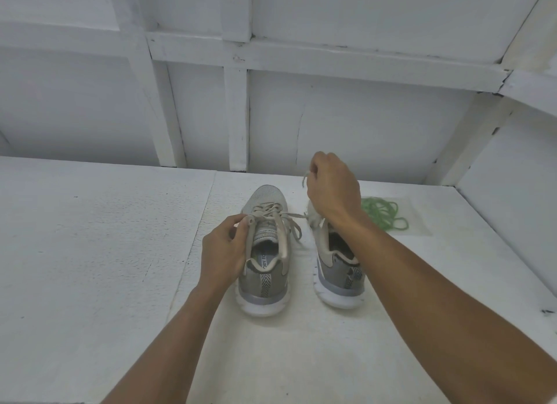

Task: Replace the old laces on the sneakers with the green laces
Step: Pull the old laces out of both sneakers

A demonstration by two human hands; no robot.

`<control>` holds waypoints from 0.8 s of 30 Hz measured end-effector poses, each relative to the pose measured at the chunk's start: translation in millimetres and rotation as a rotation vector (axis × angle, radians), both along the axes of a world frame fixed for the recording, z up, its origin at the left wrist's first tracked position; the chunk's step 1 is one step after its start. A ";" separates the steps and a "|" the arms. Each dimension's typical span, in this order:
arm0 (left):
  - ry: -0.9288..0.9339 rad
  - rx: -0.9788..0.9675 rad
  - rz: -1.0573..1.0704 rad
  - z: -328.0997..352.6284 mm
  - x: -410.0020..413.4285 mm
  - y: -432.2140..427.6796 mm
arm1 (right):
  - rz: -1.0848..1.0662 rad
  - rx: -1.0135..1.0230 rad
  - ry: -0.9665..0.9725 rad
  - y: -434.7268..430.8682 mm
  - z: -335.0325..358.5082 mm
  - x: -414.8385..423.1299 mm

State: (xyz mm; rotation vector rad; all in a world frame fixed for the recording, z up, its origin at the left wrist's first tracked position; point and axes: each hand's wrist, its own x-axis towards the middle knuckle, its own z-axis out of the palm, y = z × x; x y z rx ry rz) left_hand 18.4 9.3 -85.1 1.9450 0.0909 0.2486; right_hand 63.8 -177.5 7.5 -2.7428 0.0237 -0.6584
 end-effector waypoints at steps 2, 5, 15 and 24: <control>0.001 0.003 -0.002 1.6 -1.1 -0.2 | 0.027 -0.036 0.109 2.7 -3.7 0.1; -0.005 0.034 -0.014 4.5 -2.0 0.0 | 0.167 -0.114 0.343 9.3 -10.5 -3.8; -0.125 0.249 -0.075 17.6 9.9 -2.5 | 0.195 0.252 0.391 32.3 -24.0 -43.9; -0.122 0.638 -0.305 38.0 30.1 -17.1 | 0.061 0.394 0.290 41.5 -53.2 -56.0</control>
